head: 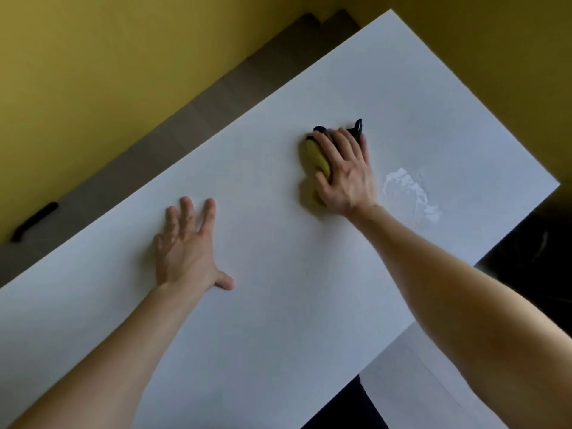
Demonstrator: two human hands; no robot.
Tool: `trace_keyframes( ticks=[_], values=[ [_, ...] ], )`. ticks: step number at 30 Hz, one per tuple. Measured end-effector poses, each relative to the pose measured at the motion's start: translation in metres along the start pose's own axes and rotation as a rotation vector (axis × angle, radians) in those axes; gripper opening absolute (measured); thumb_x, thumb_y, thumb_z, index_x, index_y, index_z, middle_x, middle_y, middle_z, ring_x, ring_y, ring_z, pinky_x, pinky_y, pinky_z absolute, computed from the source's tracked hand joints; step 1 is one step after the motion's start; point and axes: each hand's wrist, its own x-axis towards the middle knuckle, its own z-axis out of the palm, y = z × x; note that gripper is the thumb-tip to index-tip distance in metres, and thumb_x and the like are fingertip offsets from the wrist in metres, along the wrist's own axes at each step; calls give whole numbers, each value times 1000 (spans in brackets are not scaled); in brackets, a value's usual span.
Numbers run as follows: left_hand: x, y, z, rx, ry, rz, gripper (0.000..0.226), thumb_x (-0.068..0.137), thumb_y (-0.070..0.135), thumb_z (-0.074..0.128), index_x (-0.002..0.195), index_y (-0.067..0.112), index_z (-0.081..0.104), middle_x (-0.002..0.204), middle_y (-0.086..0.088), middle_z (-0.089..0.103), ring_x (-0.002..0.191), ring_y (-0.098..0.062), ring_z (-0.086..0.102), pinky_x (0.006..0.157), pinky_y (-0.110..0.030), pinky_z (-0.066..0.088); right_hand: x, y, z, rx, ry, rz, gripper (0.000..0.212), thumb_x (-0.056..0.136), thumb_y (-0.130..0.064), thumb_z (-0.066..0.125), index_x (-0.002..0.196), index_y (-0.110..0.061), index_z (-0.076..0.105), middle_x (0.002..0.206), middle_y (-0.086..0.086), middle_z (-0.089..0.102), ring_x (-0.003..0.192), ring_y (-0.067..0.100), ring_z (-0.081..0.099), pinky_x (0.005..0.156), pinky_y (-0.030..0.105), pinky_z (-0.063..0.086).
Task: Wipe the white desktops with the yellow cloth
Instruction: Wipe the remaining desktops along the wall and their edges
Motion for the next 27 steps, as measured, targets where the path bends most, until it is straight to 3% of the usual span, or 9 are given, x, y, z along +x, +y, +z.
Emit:
trace_keyframes(
  ticks=[3,6,8,11,16,20,23,27],
  values=[
    [1,2,-2,0,6,7,179,42,76,98,165,35,-24,179,-11,-16,167,-37,-2,123,-54,39,-8,-54,16,-30,47,147,82,87,-47,60,163,-24,45,162,11,48,157,36,34,133,60,9],
    [2,2,-4,-1,20,3,179,38,77,98,167,36,-18,180,-11,-11,167,-37,1,121,-53,42,-24,-149,40,14,-31,5,77,93,-54,54,163,-25,46,164,11,45,159,35,30,132,61,6],
    [1,3,-4,6,12,14,179,36,78,98,168,37,-16,180,-10,-10,167,-37,0,121,-52,41,-28,-175,46,68,-58,-76,70,97,-54,48,162,-27,48,163,8,47,159,33,31,133,59,7],
    [0,3,-6,5,8,7,178,39,76,99,168,36,-16,180,-12,-11,167,-39,0,119,-56,42,-48,-138,43,109,-9,-56,73,95,-48,49,165,-29,44,162,4,48,158,29,34,133,56,11],
    [-2,3,-8,14,-16,25,177,41,73,101,168,31,-16,178,-16,-11,165,-44,2,117,-64,43,-174,-54,9,89,151,304,75,91,-35,58,164,-26,45,164,3,47,158,28,36,133,57,17],
    [-8,8,-12,52,33,64,171,40,70,102,168,27,-2,174,-20,4,160,-47,15,114,-61,47,-181,-73,16,-46,128,477,76,93,-44,54,166,-30,39,169,6,39,162,30,25,133,59,10],
    [-23,21,-10,129,142,220,151,44,63,103,163,32,16,171,-13,16,157,-40,23,110,-57,50,-129,-113,37,-36,120,444,76,94,-52,52,166,-34,38,171,8,37,163,31,22,133,60,6],
    [-42,37,10,127,33,222,171,42,72,99,167,33,-10,178,-12,-9,166,-38,1,117,-64,42,-109,-121,41,35,138,386,78,88,-48,48,164,-34,43,168,4,42,162,28,27,133,58,8]
  ],
)
